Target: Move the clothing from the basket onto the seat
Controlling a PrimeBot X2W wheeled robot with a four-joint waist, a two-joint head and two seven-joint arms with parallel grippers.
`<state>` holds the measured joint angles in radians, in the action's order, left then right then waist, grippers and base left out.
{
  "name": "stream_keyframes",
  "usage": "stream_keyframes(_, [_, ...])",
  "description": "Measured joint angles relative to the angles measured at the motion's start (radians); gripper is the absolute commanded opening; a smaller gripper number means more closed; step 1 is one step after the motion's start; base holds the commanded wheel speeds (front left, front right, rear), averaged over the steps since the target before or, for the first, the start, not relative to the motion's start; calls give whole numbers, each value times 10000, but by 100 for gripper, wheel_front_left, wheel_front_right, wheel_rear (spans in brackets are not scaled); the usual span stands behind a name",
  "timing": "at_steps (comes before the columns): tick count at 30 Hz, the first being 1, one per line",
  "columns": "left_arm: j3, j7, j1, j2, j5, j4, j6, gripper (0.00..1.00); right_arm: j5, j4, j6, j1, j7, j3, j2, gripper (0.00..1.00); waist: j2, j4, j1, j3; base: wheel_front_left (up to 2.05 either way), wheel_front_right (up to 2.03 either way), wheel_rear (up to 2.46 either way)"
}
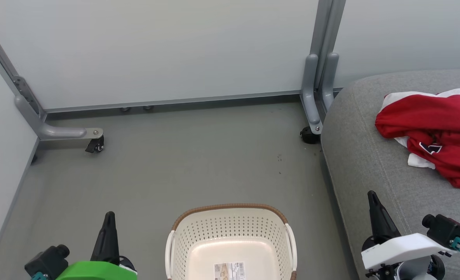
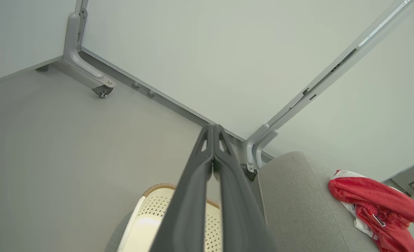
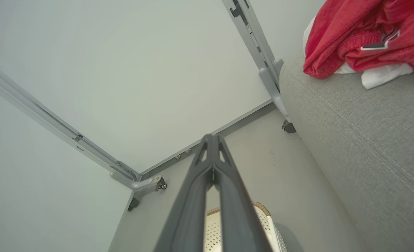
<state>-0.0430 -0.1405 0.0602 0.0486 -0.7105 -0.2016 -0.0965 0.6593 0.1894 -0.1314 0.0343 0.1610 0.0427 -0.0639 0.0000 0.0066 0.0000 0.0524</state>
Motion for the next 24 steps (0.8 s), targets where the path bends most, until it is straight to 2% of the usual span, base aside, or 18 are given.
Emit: stream_keyframes(24, [451, 798, -531, 21, -3007, -148, -96, 0, 3306, 169, 2, -407, -732, -324, -92, 0, 0, -16, 0, -136, 0, 0, 0])
